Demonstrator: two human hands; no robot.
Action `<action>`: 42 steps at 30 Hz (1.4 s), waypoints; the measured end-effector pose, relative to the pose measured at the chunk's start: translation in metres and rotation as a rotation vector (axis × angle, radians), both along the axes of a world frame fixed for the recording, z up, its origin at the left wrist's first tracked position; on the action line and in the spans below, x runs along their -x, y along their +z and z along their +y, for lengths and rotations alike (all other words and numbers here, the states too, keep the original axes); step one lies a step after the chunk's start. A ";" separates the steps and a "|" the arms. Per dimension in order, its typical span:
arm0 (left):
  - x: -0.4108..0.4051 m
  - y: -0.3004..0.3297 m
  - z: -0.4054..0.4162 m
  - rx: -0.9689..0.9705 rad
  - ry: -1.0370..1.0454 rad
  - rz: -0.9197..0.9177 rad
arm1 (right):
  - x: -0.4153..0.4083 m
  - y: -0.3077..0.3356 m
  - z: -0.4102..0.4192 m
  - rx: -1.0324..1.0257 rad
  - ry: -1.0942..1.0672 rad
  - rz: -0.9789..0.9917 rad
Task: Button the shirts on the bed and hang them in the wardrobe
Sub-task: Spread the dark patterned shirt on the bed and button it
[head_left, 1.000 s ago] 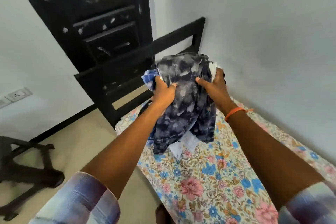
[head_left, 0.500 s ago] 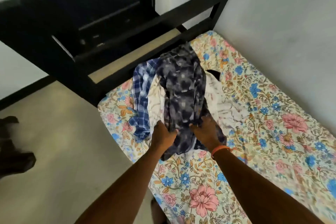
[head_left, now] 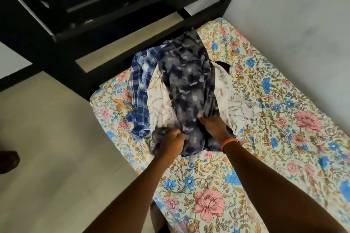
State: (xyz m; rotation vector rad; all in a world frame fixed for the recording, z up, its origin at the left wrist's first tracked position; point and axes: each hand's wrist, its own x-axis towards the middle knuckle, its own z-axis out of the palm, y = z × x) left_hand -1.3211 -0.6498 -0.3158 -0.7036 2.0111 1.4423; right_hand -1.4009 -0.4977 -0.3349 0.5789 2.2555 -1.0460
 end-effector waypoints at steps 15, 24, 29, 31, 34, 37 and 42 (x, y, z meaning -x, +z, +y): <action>-0.226 0.063 0.106 -0.075 0.560 -0.057 | -0.204 0.092 0.108 0.632 0.043 0.163; -0.308 0.027 0.228 -0.299 0.564 -0.176 | -0.317 0.101 0.224 0.487 0.221 -0.260; -0.366 -0.082 0.252 -0.061 0.424 -0.249 | -0.318 -0.027 0.257 -0.064 0.558 0.058; -0.385 -0.121 0.267 -0.100 0.437 -0.217 | -0.328 -0.080 0.258 -0.037 0.722 0.054; -0.404 -0.152 0.282 -0.326 0.716 -0.160 | -0.353 -0.136 0.258 -0.309 0.853 0.351; -0.413 -0.168 0.269 -0.685 1.051 -0.133 | -0.358 -0.158 0.265 -0.415 0.608 0.607; -0.421 -0.175 0.255 -0.676 1.119 0.009 | -0.354 -0.179 0.290 -0.305 0.395 0.711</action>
